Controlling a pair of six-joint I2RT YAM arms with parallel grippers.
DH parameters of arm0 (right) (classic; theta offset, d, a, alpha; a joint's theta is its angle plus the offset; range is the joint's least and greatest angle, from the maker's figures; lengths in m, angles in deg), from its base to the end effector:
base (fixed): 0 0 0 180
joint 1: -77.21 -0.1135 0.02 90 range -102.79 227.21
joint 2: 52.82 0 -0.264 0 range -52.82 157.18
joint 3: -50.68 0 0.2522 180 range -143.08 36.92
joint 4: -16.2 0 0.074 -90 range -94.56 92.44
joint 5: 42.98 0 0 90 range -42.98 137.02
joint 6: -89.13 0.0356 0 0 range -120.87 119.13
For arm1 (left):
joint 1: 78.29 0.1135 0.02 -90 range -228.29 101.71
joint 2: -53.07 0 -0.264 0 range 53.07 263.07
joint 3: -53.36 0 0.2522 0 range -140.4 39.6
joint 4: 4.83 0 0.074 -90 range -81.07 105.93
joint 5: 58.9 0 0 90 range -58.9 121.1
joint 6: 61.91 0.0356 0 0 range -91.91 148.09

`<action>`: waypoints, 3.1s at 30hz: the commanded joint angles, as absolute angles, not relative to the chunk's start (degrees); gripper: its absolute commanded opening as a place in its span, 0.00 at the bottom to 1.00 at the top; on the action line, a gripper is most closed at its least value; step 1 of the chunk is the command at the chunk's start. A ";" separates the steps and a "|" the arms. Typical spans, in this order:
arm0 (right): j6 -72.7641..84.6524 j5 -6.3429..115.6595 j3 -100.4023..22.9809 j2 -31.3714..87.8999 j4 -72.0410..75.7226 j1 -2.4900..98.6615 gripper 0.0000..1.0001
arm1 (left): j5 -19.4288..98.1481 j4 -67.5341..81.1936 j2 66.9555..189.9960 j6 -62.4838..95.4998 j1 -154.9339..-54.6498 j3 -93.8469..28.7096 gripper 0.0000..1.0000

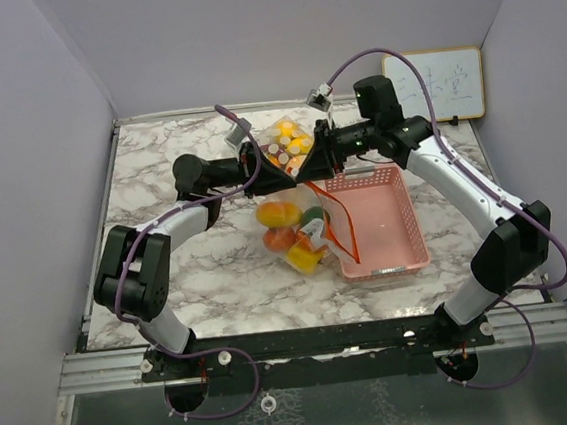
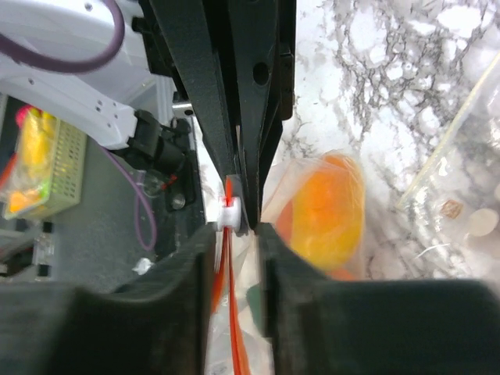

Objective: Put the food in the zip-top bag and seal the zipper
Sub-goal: Zip the zipper food storage bag at the center of the board, then place the zipper food storage bag at the center of the board.

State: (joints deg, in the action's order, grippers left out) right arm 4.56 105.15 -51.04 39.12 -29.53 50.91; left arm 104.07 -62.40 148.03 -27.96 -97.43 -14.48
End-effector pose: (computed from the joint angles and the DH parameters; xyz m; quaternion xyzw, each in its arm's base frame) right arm 0.3027 0.1833 0.3657 -0.3581 0.7258 0.5248 0.2637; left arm 0.3101 -0.1437 0.3043 0.3632 0.5421 -0.6597 0.3728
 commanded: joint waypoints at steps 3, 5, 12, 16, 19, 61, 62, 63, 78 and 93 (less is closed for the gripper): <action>4.31 103.19 -54.97 39.10 -29.24 50.58 0.43 | 103.04 -72.79 147.93 -35.24 -97.27 -12.96 0.00; 5.28 104.57 -55.28 39.41 -27.96 50.58 0.45 | 102.62 -72.58 147.67 -34.93 -97.26 -13.10 0.00; 7.42 106.06 -55.52 40.35 -26.33 50.56 0.49 | 102.03 -68.38 147.38 -33.76 -97.14 -14.11 0.00; 6.60 102.34 -55.70 39.93 -28.15 49.38 0.49 | 101.72 -65.33 147.16 -32.75 -97.26 -14.50 0.00; 6.85 99.06 -55.54 39.48 -28.24 49.18 0.46 | 101.52 -63.86 146.87 -31.94 -97.23 -14.69 0.00; 3.38 70.34 -36.73 24.56 -42.70 49.27 0.02 | 89.09 -39.40 135.81 -25.16 -77.60 -12.42 0.00; 3.55 68.94 -37.10 25.04 -43.13 49.26 0.02 | 89.10 -38.53 135.60 -24.77 -77.49 -12.73 0.00; 3.60 67.74 -37.58 25.67 -43.56 49.29 0.02 | 89.11 -37.24 135.40 -24.10 -77.36 -13.03 0.00; 8.40 59.50 -46.21 27.16 -41.61 49.29 1.00 | 80.32 -0.59 135.12 -6.58 -75.36 -23.16 0.07; 11.78 57.89 -48.44 30.63 -40.46 49.30 1.00 | 21.52 34.43 131.68 -5.85 -73.00 -33.69 0.99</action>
State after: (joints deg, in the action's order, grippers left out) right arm 9.65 60.43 -45.55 28.87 -41.68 49.20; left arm 46.02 21.71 131.35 -4.01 -73.06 -31.29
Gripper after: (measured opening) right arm 0.994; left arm 0.991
